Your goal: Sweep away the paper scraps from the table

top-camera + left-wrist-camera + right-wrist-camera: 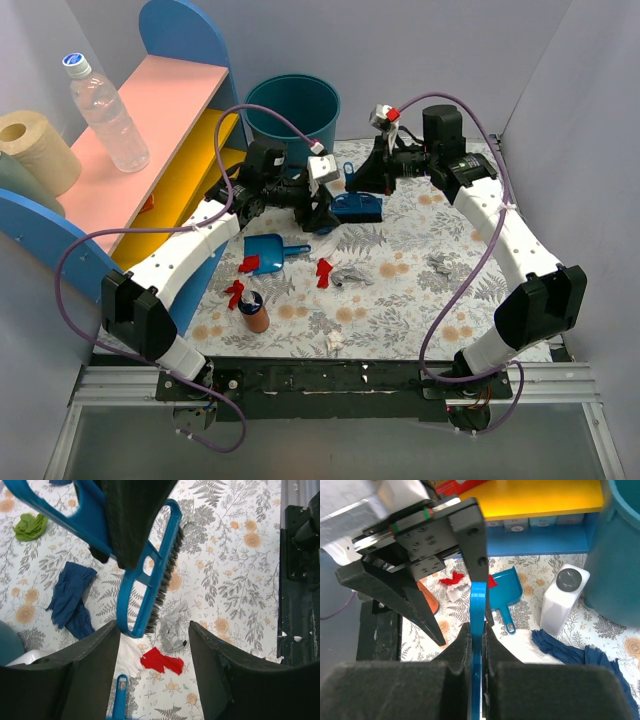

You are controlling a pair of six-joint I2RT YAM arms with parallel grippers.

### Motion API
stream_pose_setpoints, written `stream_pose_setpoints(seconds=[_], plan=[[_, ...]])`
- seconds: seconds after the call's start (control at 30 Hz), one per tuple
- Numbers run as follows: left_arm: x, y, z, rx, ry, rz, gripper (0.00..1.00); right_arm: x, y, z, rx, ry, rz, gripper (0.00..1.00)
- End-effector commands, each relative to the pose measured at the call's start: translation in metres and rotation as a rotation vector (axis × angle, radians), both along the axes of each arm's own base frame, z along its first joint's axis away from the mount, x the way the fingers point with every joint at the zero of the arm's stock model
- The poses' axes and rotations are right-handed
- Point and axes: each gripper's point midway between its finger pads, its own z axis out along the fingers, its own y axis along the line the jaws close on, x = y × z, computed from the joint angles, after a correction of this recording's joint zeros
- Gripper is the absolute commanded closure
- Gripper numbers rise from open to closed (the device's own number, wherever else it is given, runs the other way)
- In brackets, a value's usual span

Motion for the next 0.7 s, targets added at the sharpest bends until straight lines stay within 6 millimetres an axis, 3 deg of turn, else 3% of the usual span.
stream_pose_setpoints(seconds=[0.0, 0.23, 0.43, 0.57, 0.67], plan=[[-0.007, -0.013, 0.026, -0.088, -0.02, -0.075, 0.47, -0.012, -0.006, 0.03, 0.095, 0.0, 0.054, 0.99], [-0.003, -0.026, 0.021, -0.104, 0.061, -0.131, 0.55, -0.013, -0.005, 0.023, 0.109, 0.028, 0.052, 0.99], [0.001, -0.025, 0.014, -0.087, 0.067, -0.1, 0.51, -0.011, -0.003, 0.036, 0.14, 0.009, 0.087, 0.99], [0.001, -0.025, 0.012, -0.087, 0.095, -0.093, 0.57, -0.007, -0.004, 0.043, 0.147, 0.023, 0.077, 0.99], [0.0, -0.026, 0.011, -0.091, 0.115, -0.099, 0.65, -0.004, -0.007, 0.034, 0.14, 0.048, 0.064, 0.99]])
